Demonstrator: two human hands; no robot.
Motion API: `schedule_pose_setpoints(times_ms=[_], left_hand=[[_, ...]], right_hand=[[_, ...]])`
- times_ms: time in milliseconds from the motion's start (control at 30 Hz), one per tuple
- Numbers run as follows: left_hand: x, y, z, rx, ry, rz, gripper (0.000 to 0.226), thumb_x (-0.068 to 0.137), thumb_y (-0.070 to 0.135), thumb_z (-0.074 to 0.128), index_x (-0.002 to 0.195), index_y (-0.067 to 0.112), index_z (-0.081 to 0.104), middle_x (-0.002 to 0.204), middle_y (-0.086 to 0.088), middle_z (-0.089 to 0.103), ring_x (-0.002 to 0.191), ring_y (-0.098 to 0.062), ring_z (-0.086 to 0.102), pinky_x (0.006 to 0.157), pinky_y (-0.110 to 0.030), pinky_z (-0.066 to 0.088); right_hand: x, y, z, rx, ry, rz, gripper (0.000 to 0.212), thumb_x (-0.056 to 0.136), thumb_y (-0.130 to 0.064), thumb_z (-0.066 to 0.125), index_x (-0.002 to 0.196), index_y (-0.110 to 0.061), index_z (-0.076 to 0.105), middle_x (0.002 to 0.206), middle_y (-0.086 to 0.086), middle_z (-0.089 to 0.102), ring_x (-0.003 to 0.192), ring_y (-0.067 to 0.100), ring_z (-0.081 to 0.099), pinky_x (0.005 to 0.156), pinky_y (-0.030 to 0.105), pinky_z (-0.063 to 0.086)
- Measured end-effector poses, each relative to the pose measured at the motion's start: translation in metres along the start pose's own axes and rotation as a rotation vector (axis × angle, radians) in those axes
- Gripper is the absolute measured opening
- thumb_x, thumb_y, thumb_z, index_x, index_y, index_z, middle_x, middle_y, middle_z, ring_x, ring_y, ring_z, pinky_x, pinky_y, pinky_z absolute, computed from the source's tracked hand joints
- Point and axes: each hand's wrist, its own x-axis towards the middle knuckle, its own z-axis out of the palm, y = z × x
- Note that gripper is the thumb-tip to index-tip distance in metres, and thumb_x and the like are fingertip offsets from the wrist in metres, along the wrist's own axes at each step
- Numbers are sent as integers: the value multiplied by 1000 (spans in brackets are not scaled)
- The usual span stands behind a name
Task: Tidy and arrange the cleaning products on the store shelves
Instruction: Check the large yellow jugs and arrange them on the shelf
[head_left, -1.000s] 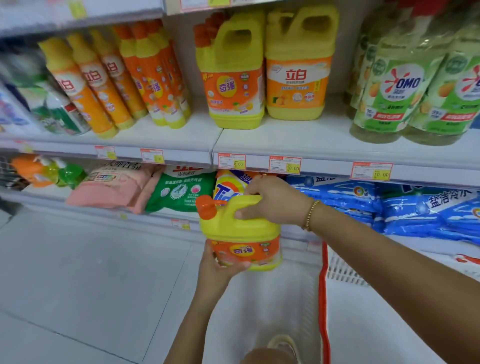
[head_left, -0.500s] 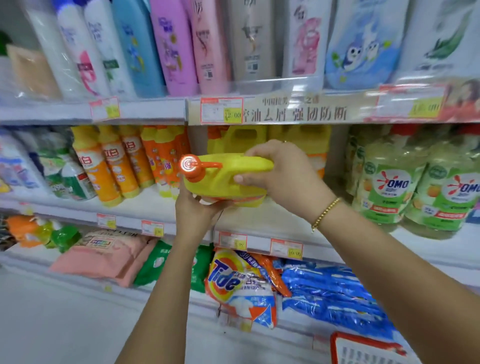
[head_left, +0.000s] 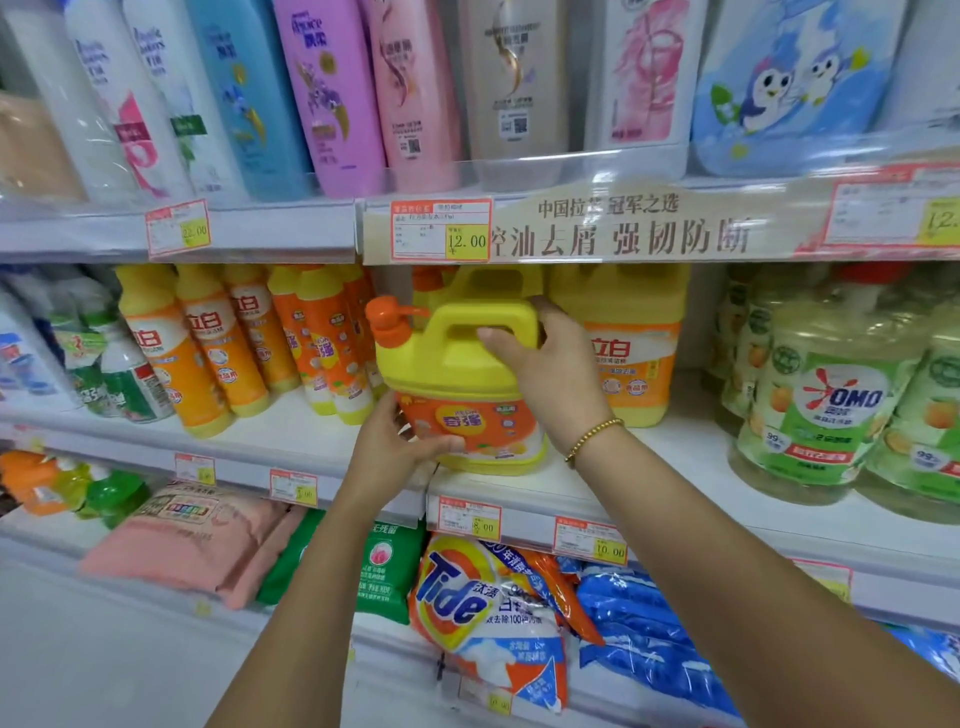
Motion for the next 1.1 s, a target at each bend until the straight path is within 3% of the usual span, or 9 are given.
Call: schedule_pose_setpoints(times_ms=[233,333,433,533,667,900,1000,1033,1100], left_hand=[[16,1,-6,-76,-120,-41,67,64,14,87,117,34,51,116,4,67,108,-13,63,89,-27,51],[19,-3,-7,-58,-187,-62,74,63,25,89,127,24,52,117,4,68,109,-11,64,92,-30,49],[20,-1,-9,-115,-280,-126,61,77,9,78,132,16,50,116,1,70,106,-12,66,82,-23,53],[23,0,-17,-144,-353,-161,71,70,21,84,133,16,50,124,-6,66,116,-23,62,98,-39,50],[27,-3,-26,-177,-360,-174,90,57,35,92,134,17,51,129,-9,62,121,-28,58,107,-51,39],[12,4,-17,-69,-282,-199,71,70,28,84,132,21,51,124,-2,66,117,-22,60,107,-49,39],[-12,28,-4,305,-138,-185,49,87,25,68,133,15,53,127,-7,63,117,-28,58,97,-38,41],[-26,38,1,468,-92,-185,48,91,26,64,134,11,52,130,-12,61,118,-31,56,92,-36,41],[-66,61,15,542,-100,-172,45,90,28,64,131,10,56,126,-11,63,113,-27,59,90,-38,43]], right_hand=[[-17,59,21,-18,69,86,78,79,-59,61,142,-24,32,135,0,50,124,17,49,100,45,46],[-34,81,23,-23,21,108,77,87,-44,61,149,-31,16,137,-4,50,121,11,52,101,41,47],[-37,87,23,-27,-20,99,79,94,-26,58,151,-31,4,137,-4,51,116,7,52,99,28,44],[-35,84,25,-70,-69,84,82,96,-20,53,151,-28,-7,144,-3,44,112,1,48,94,18,38],[-28,84,27,-103,-121,131,85,96,-18,52,150,-27,-13,142,3,47,117,17,54,100,30,43],[-23,75,15,-123,-202,249,78,97,-21,51,151,-24,-4,139,7,50,120,25,55,101,42,45],[-32,58,-5,-130,-232,253,71,97,-17,49,152,-25,4,143,0,44,98,16,62,79,20,53],[-38,49,-18,-178,-230,252,64,98,-18,49,151,-22,15,137,-1,46,84,10,61,65,11,49],[-55,35,-53,-276,-209,249,42,95,-22,54,136,-11,47,117,4,56,85,16,62,64,14,45]])
